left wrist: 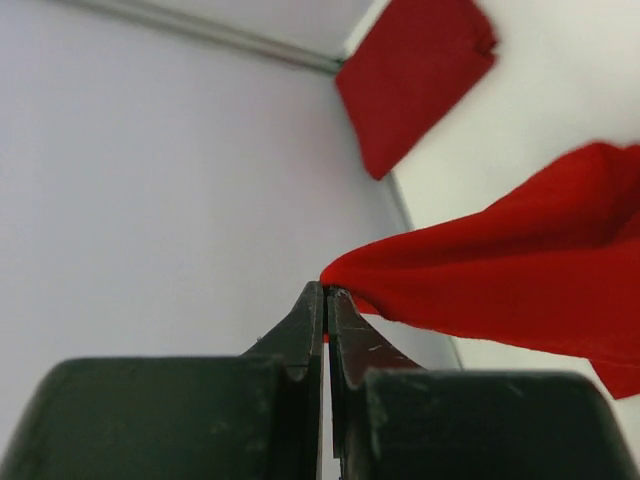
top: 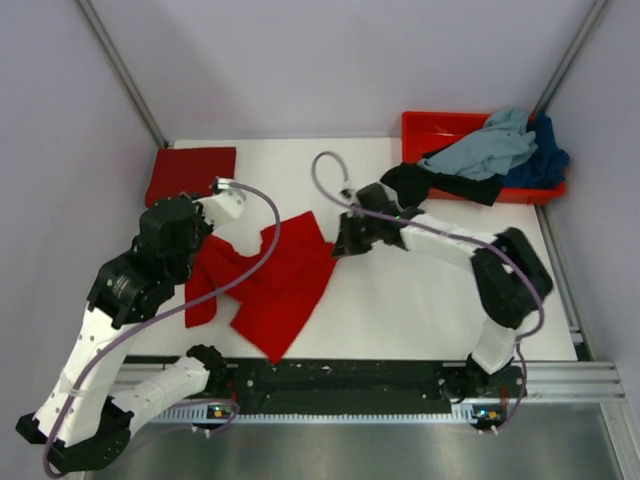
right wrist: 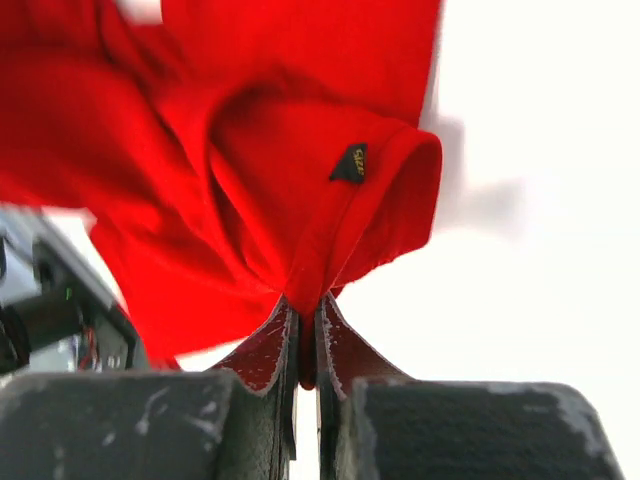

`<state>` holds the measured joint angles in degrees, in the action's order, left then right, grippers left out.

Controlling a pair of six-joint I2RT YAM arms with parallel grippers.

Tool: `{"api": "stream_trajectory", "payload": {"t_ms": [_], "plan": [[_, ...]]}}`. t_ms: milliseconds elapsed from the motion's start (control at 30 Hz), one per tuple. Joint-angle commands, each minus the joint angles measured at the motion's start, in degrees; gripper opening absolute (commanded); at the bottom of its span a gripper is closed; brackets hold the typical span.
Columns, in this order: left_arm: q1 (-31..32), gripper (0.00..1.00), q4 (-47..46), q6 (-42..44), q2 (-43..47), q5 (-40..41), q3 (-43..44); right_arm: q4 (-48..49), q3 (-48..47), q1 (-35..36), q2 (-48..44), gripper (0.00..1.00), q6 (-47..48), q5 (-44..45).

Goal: Fold and stack the t-shirts
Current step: Flatten out the tshirt

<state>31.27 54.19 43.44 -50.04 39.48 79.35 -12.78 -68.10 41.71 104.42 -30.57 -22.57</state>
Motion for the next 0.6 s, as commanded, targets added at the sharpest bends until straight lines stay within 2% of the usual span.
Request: {"api": "stream_trajectory", "payload": {"t_ms": [0, 133, 167, 233, 267, 333, 400, 433, 467, 500, 567], "plan": [[2.1, 0.0, 0.5, -2.9, -2.3, -12.9, -4.3, -8.6, 3.6, -9.8, -14.8, 0.0, 9.6, 8.6], [3.8, 0.0, 2.4, -4.9, -3.7, -24.1, -8.8, -13.9, 3.6, -18.1, -19.3, 0.0, 13.9, 13.1], [3.9, 0.0, 2.2, -4.9, -3.9, -27.1, -10.8, -14.5, 2.5, -20.1, -18.9, 0.04, 14.3, 13.7], [4.2, 0.0, 1.9, -5.0, -4.5, -32.2, -13.8, -18.7, -2.7, -21.8, -16.8, 0.4, 15.0, 16.9], [4.4, 0.0, 1.5, -5.4, -4.7, -33.8, -15.1, -22.1, -5.4, -21.6, -16.1, 0.51, 16.0, 21.1], [4.4, 0.0, 0.3, -6.7, -5.1, -35.3, -17.0, -26.4, -7.4, -20.0, -17.4, 0.6, 17.0, 30.1], [4.5, 0.0, 0.1, -7.8, -5.0, -35.2, -18.3, -28.3, -5.3, -17.4, -21.3, 0.69, 17.0, 37.5], [4.5, 0.0, -0.1, -7.8, -4.7, -35.0, -19.1, -29.6, -3.8, -16.0, -23.4, 0.89, 16.6, 40.3], [4.4, 0.0, -0.4, -7.9, -4.3, -34.7, -19.8, -31.7, -2.0, -14.9, -25.0, 0.91, 15.0, 41.8], [4.5, 0.0, -0.7, -8.0, -3.7, -34.7, -20.4, -34.5, -0.1, -14.2, -26.7, 0.97, 13.1, 41.4], [4.4, 0.0, -1.3, -8.4, -2.9, -34.2, -21.3, -36.4, 5.8, -12.7, -29.8, 0.99, 7.6, 39.4]]}}
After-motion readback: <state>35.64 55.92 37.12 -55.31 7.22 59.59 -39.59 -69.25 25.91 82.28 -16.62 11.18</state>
